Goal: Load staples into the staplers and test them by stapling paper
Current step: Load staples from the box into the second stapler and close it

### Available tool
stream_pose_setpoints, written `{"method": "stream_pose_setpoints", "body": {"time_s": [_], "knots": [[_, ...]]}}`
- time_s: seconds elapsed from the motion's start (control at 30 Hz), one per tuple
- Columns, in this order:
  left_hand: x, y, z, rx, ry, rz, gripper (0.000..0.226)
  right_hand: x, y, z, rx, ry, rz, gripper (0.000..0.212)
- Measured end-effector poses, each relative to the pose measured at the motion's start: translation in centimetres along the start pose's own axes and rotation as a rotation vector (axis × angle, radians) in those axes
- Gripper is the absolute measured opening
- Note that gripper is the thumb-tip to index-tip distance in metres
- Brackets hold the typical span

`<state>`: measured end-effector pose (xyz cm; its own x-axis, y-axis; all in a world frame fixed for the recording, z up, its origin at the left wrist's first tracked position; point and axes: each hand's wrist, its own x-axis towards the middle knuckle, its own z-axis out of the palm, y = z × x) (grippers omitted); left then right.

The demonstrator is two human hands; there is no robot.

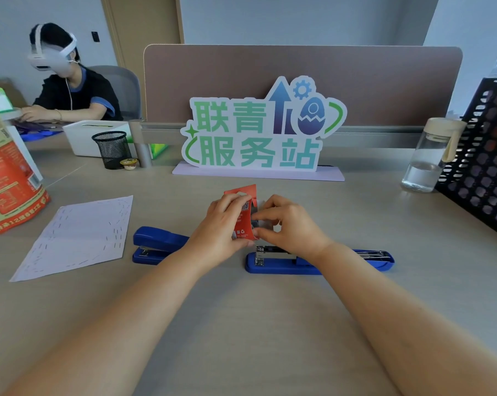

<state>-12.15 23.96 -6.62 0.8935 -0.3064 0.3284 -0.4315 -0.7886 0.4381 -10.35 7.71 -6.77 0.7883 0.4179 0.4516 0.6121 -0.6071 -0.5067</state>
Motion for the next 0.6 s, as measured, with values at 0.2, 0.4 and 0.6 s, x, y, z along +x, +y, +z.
{"method": "stream_pose_setpoints", "body": {"time_s": [0.2,0.4,0.6], "knots": [[-0.04,0.05,-0.04,-0.008,0.024,-0.004,0.083,0.05,-0.03,0.46,0.017,0.126,-0.025,0.015],[0.01,0.10,0.00,-0.006,0.003,-0.013,0.086,-0.12,0.34,0.54,-0.056,0.229,-0.085,0.013],[0.16,-0.33,0.05,0.012,0.000,-0.035,0.088,-0.31,0.28,0.42,0.086,0.270,0.060,0.011]]}}
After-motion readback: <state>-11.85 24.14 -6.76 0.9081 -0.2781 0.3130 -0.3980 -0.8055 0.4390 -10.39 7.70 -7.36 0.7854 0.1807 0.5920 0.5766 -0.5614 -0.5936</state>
